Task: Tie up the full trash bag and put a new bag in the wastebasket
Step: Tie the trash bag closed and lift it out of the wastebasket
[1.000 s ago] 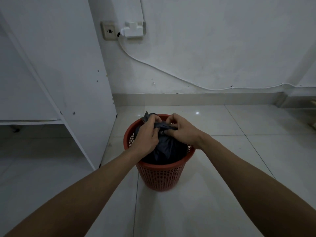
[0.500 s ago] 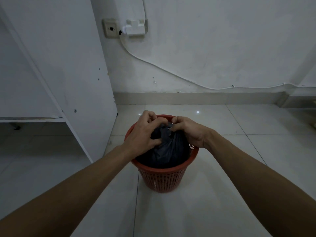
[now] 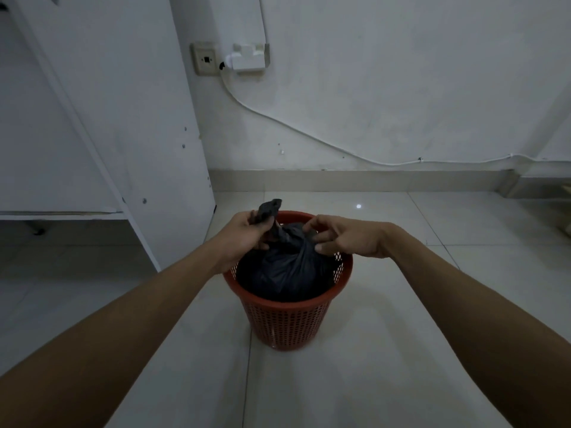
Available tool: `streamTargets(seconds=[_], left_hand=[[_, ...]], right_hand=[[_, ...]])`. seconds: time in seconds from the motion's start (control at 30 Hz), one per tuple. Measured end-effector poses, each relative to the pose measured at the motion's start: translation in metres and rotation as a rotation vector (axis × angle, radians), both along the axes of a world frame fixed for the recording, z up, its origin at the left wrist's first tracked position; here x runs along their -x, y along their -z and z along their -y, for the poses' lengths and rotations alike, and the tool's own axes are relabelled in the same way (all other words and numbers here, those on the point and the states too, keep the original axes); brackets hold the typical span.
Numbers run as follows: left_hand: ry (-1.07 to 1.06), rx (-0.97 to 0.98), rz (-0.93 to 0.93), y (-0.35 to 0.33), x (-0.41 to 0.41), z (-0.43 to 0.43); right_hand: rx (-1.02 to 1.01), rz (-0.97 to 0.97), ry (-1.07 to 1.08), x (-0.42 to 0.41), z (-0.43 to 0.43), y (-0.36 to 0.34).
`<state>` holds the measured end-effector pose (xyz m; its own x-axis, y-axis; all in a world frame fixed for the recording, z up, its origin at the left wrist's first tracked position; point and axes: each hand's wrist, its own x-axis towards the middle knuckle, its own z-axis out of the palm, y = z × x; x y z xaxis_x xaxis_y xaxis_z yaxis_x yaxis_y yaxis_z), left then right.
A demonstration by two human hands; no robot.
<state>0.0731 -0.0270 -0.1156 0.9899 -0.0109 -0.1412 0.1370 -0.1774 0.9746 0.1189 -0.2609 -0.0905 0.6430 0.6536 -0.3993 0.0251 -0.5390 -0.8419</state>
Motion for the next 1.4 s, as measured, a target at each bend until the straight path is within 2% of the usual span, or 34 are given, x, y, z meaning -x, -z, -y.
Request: streamTargets(seconds=[0.1,0.27,0.47,0.53,0.63,0.7,0.8,0.87,0.93,1.03,1.17,1.4], left_hand=[[0.023,0.055,-0.07,0.003,0.005,-0.003],[0.157,0.128,-0.166,-0.008,0.011,-0.004],[0.529,-0.091,-0.387,-0.052,0.014,-0.013],[0.504,-0.24,-0.409,-0.057,0.016,-0.006],[0.251,-0.659,-0.253,-0.037,0.018,0.016],[0.171,-0.881,-0.097,-0.025,0.018,0.023],[0.263,-1.049,0.11,-0.02,0.016,0.018],[0.3,-1.284,0.325,-0.016,0.017,0.012],[0.332,-1.483,0.501,-0.01,0.021,0.005],[0.396,-1.66,0.643,-0.007,0.024,-0.012],[0.464,-1.733,0.692,-0.01,0.023,-0.032],[0.477,-1.629,0.519,-0.001,0.022,-0.062]], right_hand=[[0.048,0.008,-0.055,0.007,-0.003,0.007],[0.142,0.152,-0.155,0.018,-0.008,0.006],[0.238,0.471,-0.175,0.021,-0.011,0.004],[0.25,0.534,-0.177,0.021,-0.012,0.004],[0.206,0.535,-0.152,0.022,-0.011,0.005],[0.171,0.531,-0.146,0.022,-0.011,0.005],[0.176,0.527,-0.182,0.018,-0.008,0.006],[0.179,0.574,-0.153,0.015,-0.003,0.005],[0.175,0.673,-0.098,0.012,0.004,0.004],[0.168,0.843,-0.119,0.015,0.011,0.013],[0.161,0.91,-0.182,0.019,0.016,0.016],[0.2,0.983,-0.166,0.01,0.027,0.017]])
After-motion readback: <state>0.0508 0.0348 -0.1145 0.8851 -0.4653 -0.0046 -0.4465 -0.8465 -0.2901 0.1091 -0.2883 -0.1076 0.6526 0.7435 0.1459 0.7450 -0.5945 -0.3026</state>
